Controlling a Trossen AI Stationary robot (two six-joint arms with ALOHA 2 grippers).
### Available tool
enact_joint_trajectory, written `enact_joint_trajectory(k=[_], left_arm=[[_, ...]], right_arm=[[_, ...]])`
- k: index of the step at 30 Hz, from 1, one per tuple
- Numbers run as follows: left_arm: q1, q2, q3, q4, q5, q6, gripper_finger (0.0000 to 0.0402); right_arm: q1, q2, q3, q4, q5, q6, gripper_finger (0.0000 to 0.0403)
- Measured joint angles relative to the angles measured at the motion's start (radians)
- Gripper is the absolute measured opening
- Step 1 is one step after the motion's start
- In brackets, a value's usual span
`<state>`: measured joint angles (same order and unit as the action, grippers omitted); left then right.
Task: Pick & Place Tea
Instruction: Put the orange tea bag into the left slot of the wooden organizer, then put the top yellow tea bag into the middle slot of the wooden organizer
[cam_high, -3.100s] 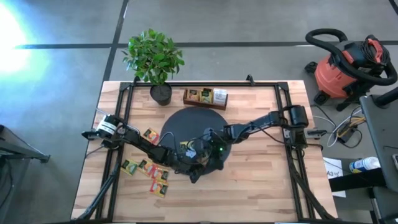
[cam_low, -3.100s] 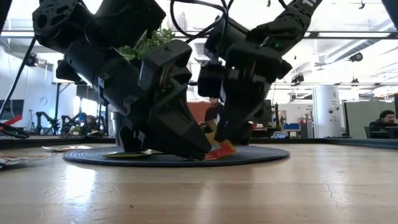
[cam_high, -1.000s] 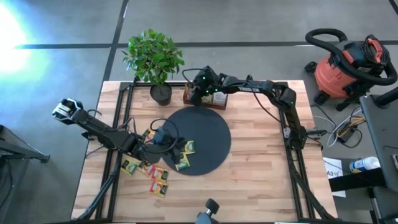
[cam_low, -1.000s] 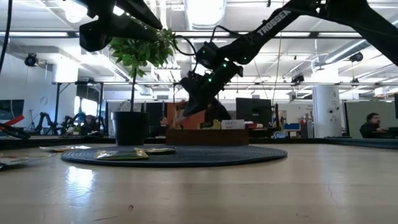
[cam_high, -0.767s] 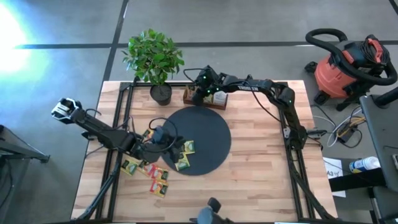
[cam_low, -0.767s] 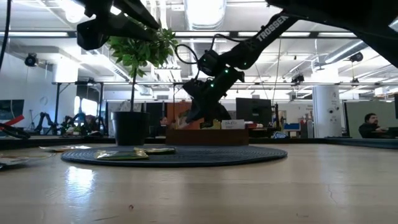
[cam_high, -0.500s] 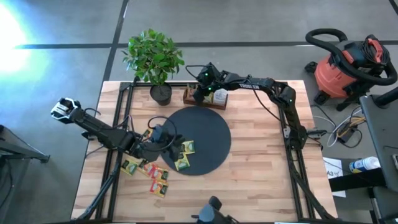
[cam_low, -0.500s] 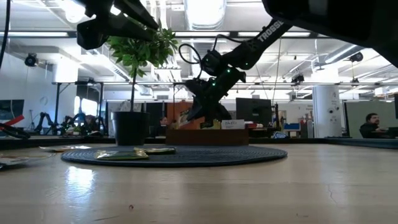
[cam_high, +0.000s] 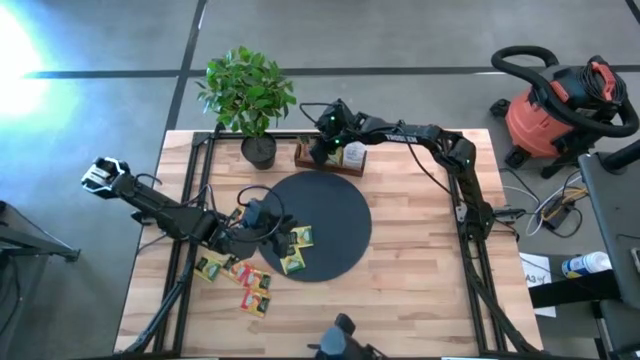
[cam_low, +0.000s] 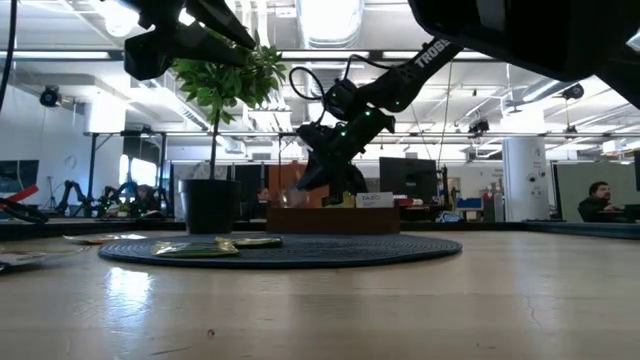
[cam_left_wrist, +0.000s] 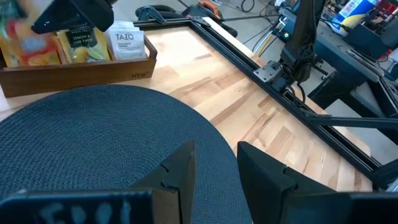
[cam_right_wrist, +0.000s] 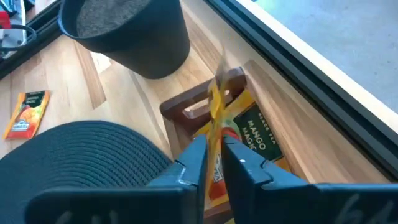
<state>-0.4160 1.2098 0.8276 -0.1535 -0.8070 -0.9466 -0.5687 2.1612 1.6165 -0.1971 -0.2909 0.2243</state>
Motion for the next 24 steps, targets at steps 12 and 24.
enact_joint_trajectory(k=[12,24], left_arm=[[0.002,0.000,0.000,0.001,-0.005,-0.019,0.0094],[0.018,0.000,-0.021,-0.169,0.013,-0.210,0.0094]], right_arm=[[-0.014,-0.007,0.000,-0.063,0.003,-0.023,0.0101],[0.024,-0.117,-0.003,-0.327,0.035,-0.222,0.0094]])
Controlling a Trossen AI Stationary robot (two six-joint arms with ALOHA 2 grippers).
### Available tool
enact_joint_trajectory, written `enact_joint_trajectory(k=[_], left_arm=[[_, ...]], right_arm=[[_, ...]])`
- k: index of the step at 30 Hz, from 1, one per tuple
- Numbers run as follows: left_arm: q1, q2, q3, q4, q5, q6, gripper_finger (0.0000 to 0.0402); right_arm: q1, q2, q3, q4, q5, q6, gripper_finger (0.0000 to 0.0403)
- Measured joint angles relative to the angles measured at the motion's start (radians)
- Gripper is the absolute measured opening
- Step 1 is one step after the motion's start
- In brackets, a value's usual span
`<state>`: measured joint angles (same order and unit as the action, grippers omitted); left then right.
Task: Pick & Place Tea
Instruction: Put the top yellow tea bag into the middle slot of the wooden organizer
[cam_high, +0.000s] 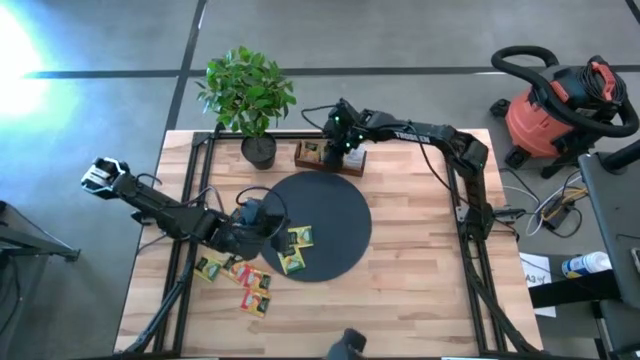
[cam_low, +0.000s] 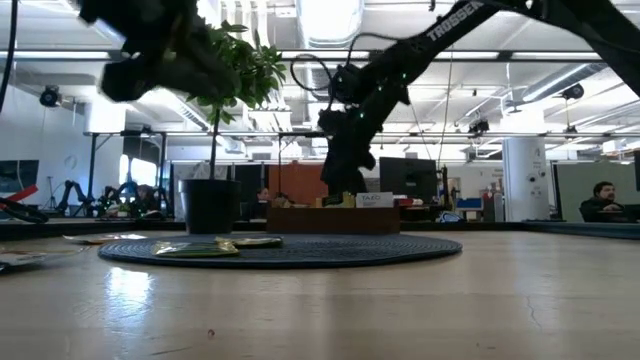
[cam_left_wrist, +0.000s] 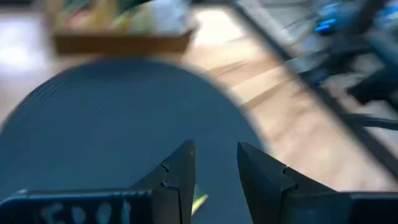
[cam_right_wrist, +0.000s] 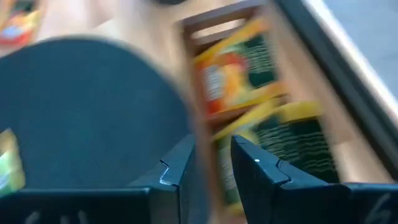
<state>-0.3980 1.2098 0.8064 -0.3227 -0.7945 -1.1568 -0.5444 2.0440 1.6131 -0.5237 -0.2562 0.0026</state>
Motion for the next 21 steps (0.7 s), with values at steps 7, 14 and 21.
enact_joint_trajectory(k=[7,14,21], left_arm=[[0.092,0.017,-0.013,-0.572,0.183,-0.434,0.0094],[0.193,0.020,-0.102,-0.413,0.370,-0.344,0.0094],[0.203,0.050,-0.187,0.069,0.349,-0.223,0.0094]], right_arm=[[0.125,-0.063,-0.002,-0.154,-0.015,-0.070,0.0097],[0.175,-0.094,-0.039,-0.251,-0.019,-0.058,0.0087],[0.191,-0.091,-0.183,-0.230,-0.201,0.065,0.0069]])
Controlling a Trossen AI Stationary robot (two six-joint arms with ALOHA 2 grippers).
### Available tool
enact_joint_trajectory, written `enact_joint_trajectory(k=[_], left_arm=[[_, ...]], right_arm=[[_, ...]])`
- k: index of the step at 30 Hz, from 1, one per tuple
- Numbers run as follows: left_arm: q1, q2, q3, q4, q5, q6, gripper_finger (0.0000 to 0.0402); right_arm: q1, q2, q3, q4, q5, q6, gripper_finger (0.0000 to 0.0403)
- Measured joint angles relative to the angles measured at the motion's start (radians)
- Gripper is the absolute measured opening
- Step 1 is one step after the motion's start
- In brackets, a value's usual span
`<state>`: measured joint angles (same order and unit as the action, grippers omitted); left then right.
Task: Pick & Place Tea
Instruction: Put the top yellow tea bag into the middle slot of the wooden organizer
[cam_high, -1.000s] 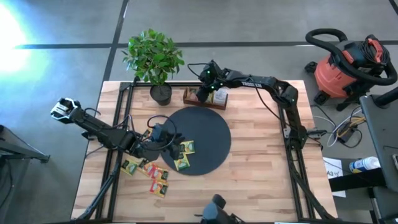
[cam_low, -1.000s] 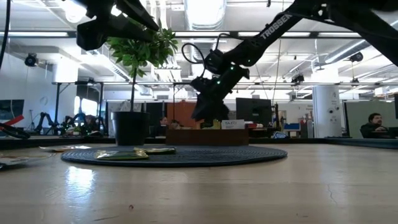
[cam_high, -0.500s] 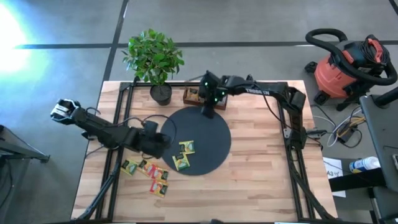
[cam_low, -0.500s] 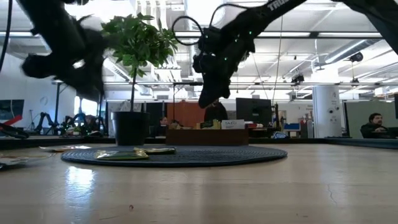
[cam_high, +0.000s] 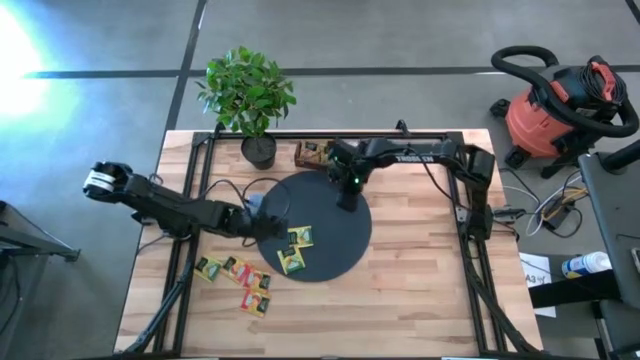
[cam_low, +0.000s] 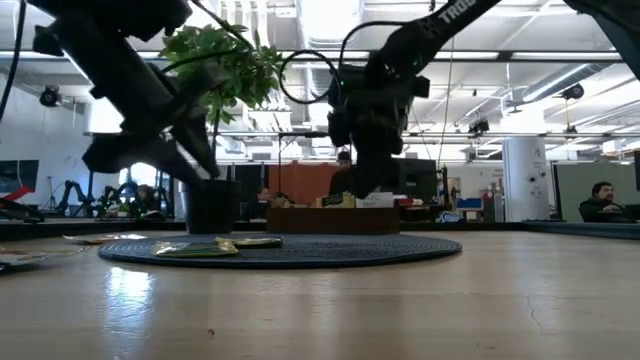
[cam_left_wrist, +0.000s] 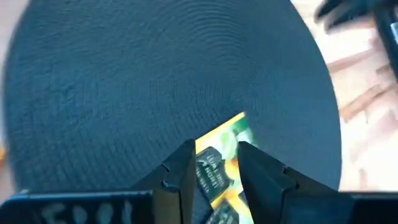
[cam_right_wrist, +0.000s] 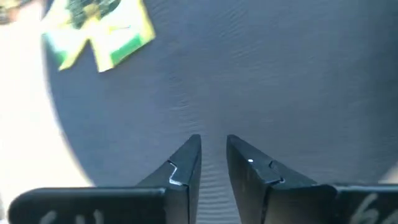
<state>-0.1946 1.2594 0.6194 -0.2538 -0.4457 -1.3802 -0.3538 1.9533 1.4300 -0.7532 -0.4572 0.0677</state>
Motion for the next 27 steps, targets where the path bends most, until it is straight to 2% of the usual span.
enact_joint_trajectory(k=[3,6,11,18,21,27], left_arm=[[0.023,0.049,-0.005,-0.014,0.042,0.014,0.0094],[0.031,0.104,-0.004,0.044,0.116,0.032,0.0094],[0.031,0.195,-0.003,0.205,0.210,0.090,0.0094],[0.031,0.298,0.006,0.254,0.225,0.095,0.0094],[0.031,0.330,0.007,0.292,0.224,0.091,0.0094],[0.032,0.358,0.006,0.382,0.236,0.083,0.0094]], right_arm=[[0.044,0.000,-0.051,0.087,-0.107,0.089,0.0070],[0.092,0.000,-0.087,0.183,-0.153,0.186,0.0083],[0.153,0.001,-0.105,0.289,-0.156,0.323,0.0116],[0.213,0.001,-0.114,0.379,-0.156,0.471,0.0156],[0.233,0.009,-0.137,0.475,-0.127,0.541,0.0164],[0.226,0.012,-0.189,0.538,0.019,0.628,0.0166]])
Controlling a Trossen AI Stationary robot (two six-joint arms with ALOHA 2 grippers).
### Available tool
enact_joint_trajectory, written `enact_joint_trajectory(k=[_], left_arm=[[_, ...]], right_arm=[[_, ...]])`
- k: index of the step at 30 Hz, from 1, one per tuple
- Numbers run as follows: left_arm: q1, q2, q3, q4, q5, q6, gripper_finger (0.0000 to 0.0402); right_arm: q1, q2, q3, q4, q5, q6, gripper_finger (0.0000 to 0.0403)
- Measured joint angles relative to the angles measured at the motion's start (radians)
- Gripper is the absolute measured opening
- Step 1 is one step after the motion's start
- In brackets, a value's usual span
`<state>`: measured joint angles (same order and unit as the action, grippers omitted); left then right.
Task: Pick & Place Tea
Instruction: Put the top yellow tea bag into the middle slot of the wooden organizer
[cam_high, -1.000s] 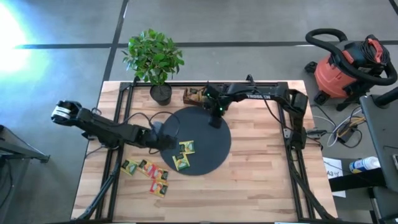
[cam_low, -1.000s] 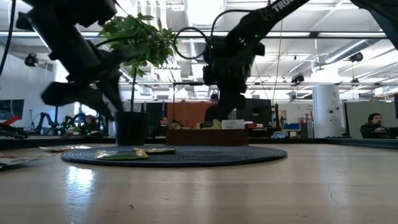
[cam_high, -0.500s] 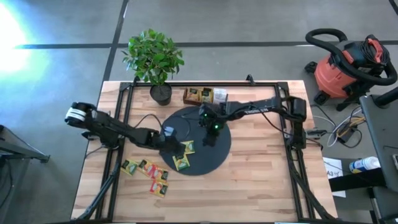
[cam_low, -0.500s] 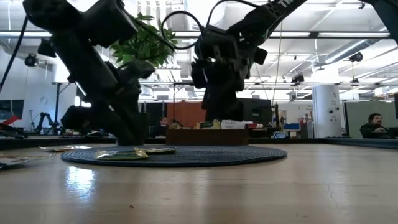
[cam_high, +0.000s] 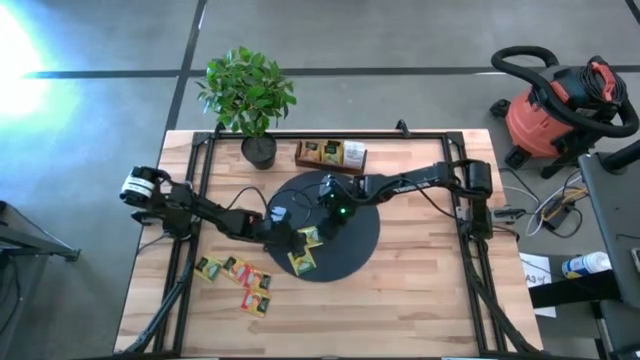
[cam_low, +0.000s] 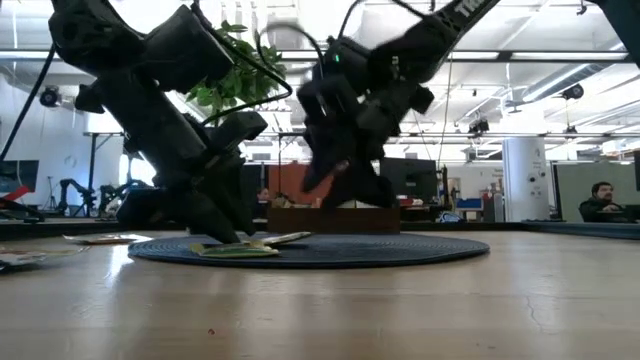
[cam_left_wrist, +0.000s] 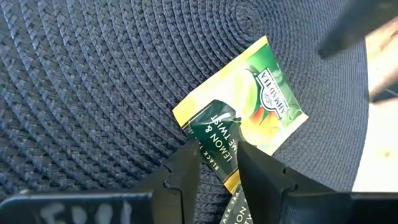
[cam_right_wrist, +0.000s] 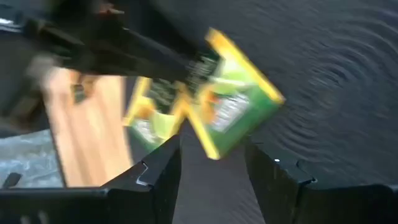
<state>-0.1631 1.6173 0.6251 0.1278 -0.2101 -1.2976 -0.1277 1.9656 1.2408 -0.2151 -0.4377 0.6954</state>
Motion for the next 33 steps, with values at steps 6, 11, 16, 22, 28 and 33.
enact_joint_trajectory(k=[6,11,16,22,28,33], left_arm=[[0.000,0.010,0.000,0.004,-0.003,-0.017,0.0094],[0.000,0.030,-0.002,0.071,-0.008,-0.020,0.0094],[0.000,0.049,-0.003,0.127,-0.019,-0.020,0.0094],[0.001,0.068,-0.003,0.179,-0.022,-0.020,0.0094],[0.002,0.069,-0.004,0.202,-0.038,-0.020,0.0094],[0.002,0.081,-0.004,0.209,-0.044,-0.020,0.0094]], right_arm=[[-0.021,0.000,-0.098,0.080,-0.001,0.062,0.0164],[-0.023,0.001,-0.171,0.226,-0.020,0.168,0.0164],[-0.022,0.001,-0.188,0.294,-0.034,0.203,0.0164],[-0.023,0.001,-0.172,0.302,-0.033,0.199,0.0164],[-0.021,0.001,-0.172,0.295,-0.015,0.191,0.0164],[-0.020,0.001,-0.183,0.210,0.025,0.161,0.0164]])
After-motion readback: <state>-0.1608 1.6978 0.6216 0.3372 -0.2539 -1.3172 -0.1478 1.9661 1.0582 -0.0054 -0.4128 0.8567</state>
